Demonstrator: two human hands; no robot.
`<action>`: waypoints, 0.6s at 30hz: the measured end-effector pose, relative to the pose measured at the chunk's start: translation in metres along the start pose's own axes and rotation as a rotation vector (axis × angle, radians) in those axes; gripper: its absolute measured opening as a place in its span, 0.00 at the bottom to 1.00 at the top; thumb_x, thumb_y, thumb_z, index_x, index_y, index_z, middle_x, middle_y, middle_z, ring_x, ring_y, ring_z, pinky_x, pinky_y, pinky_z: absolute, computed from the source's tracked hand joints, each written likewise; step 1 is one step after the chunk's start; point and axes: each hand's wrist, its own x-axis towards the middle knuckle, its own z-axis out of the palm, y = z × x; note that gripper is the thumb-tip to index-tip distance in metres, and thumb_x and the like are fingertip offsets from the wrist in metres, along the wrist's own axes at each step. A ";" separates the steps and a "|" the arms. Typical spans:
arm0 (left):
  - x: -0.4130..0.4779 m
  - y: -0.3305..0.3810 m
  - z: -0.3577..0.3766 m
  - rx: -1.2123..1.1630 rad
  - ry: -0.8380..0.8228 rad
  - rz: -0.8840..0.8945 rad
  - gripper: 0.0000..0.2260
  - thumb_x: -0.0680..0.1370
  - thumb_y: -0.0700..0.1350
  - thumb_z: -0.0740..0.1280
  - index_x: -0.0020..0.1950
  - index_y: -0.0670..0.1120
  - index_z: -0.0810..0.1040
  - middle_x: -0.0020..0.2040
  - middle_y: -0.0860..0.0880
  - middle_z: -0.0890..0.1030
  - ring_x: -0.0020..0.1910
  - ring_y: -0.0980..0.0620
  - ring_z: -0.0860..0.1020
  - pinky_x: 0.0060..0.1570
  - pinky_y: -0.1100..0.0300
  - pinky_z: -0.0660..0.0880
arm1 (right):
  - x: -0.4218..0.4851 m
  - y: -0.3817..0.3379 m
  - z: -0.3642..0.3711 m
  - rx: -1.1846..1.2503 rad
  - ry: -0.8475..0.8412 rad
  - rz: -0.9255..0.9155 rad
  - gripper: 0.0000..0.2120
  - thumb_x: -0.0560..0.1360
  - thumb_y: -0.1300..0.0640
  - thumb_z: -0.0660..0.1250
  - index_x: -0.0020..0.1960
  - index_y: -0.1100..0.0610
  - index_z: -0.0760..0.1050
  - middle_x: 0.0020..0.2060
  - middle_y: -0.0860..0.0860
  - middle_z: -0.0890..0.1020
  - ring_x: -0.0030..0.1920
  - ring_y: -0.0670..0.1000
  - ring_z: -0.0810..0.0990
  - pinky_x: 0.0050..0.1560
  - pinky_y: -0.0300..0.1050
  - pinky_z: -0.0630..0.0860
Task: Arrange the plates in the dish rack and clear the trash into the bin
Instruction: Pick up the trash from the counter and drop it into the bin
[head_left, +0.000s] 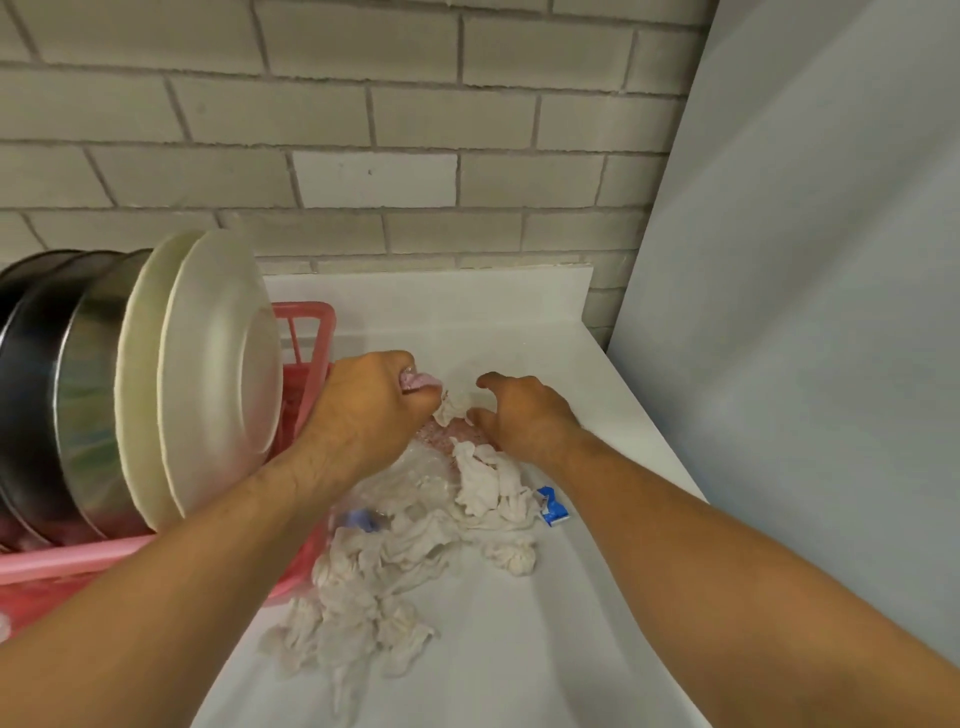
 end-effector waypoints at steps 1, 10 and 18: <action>-0.002 -0.002 0.000 0.014 -0.003 0.000 0.17 0.74 0.48 0.67 0.29 0.44 0.67 0.26 0.51 0.69 0.25 0.52 0.66 0.25 0.61 0.63 | 0.006 -0.002 0.002 -0.015 -0.046 0.007 0.26 0.77 0.41 0.62 0.71 0.49 0.66 0.61 0.54 0.77 0.58 0.57 0.77 0.51 0.46 0.74; -0.010 -0.010 0.003 -0.009 -0.018 -0.004 0.06 0.78 0.51 0.64 0.47 0.50 0.76 0.33 0.52 0.77 0.27 0.55 0.74 0.25 0.64 0.70 | 0.010 -0.003 0.005 0.098 0.021 -0.028 0.12 0.77 0.53 0.62 0.55 0.60 0.74 0.48 0.56 0.78 0.47 0.56 0.77 0.44 0.45 0.74; -0.021 -0.014 -0.018 -0.242 -0.104 -0.033 0.11 0.78 0.38 0.60 0.45 0.49 0.79 0.37 0.51 0.78 0.23 0.53 0.72 0.21 0.63 0.69 | -0.041 -0.013 -0.031 0.467 0.211 0.009 0.08 0.76 0.59 0.63 0.55 0.52 0.73 0.38 0.52 0.76 0.31 0.52 0.76 0.31 0.38 0.76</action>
